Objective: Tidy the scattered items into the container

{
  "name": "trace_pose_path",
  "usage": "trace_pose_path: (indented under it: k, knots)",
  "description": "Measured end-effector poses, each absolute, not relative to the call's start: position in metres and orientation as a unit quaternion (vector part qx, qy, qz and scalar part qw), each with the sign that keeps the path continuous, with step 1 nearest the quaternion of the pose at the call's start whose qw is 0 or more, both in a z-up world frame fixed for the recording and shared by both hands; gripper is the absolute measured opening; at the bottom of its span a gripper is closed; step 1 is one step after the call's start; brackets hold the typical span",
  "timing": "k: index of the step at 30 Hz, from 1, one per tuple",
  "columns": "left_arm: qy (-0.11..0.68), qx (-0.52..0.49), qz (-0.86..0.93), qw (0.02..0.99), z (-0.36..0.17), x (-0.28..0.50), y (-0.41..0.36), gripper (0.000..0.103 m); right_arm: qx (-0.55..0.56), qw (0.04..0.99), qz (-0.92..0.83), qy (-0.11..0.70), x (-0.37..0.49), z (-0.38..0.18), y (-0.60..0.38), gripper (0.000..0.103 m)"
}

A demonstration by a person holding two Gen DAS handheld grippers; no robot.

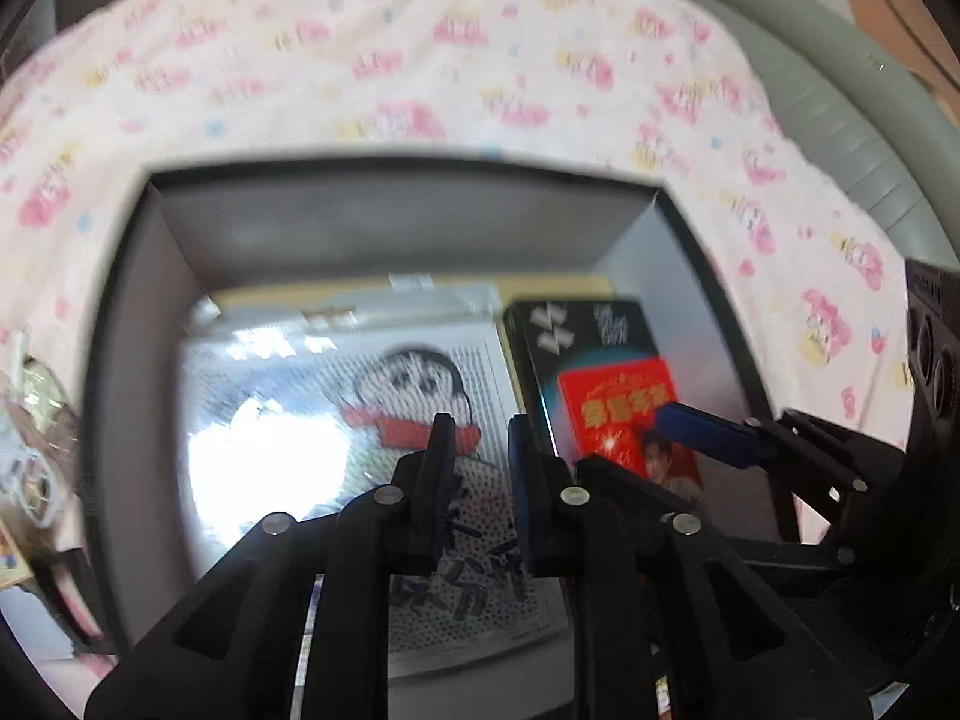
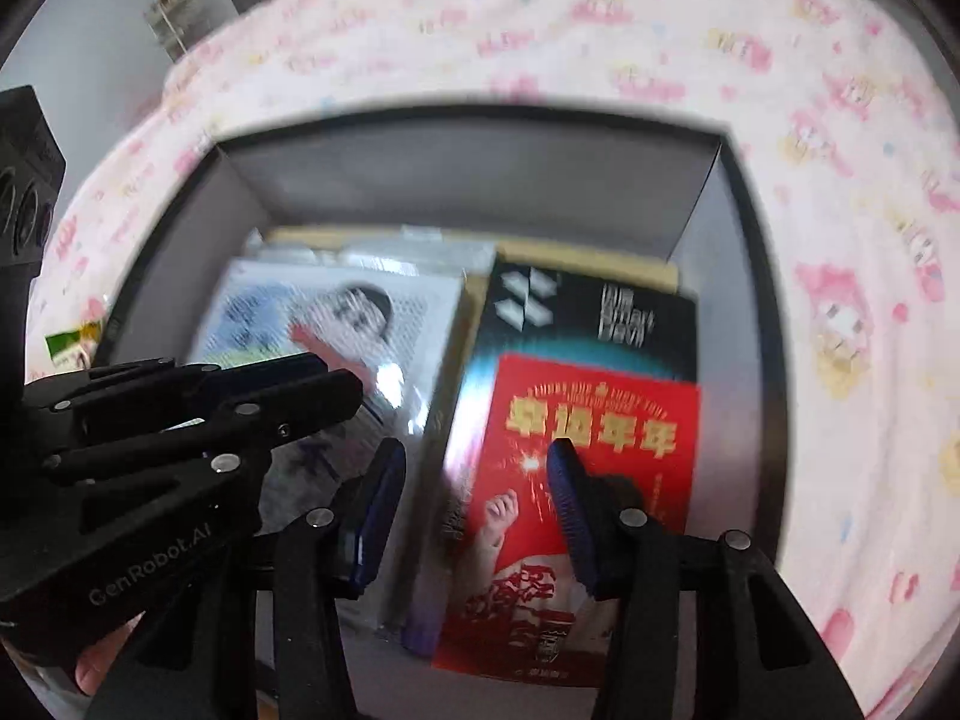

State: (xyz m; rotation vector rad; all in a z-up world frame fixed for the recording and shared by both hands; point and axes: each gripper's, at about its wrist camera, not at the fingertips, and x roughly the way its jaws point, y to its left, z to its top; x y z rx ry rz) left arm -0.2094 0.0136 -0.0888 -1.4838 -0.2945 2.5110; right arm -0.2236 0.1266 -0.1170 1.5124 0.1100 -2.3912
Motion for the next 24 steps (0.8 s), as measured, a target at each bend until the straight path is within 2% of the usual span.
trace_pose_path:
  k: [2,4,8,9,11,12,13,14,24]
  knots:
    - [-0.106,-0.481,0.865,0.100,-0.076,-0.200,0.009,0.025,0.512,0.135,-0.848,0.026,-0.218,-0.102,0.127,0.046]
    - [-0.106,-0.464,0.874,0.099,-0.059,-0.191,0.005,0.038,0.499,0.130,-0.857,0.014,-0.208,-0.086,0.129,0.046]
    - [-0.076,-0.431,0.895,0.090,-0.012,-0.172,0.001,0.041,0.466,0.121,-0.876,0.019,-0.184,-0.046,0.136,0.047]
    - [-0.064,-0.419,0.902,0.085,0.000,-0.165,0.002,0.047,0.452,0.116,-0.884,0.026,-0.177,-0.031,0.138,0.047]
    - [-0.054,-0.396,0.913,0.080,0.021,-0.149,0.000,0.057,0.428,0.100,-0.898,0.028,-0.163,-0.005,0.142,0.051]
    - [-0.052,-0.384,0.918,0.083,0.029,-0.137,-0.001,0.061,0.415,0.096,-0.905,0.025,-0.156,0.004,0.143,0.061]
    - [-0.051,-0.376,0.922,0.081,0.036,-0.125,-0.003,0.061,0.398,0.096,-0.912,0.020,-0.146,0.016,0.146,0.069]
    - [-0.050,-0.371,0.924,0.076,0.041,-0.116,-0.005,0.061,0.383,0.095,-0.919,0.016,-0.136,0.025,0.148,0.070]
    - [-0.065,-0.355,0.931,0.063,0.062,-0.038,-0.017,0.060,0.358,0.131,-0.925,0.005,-0.061,0.049,0.123,0.070]
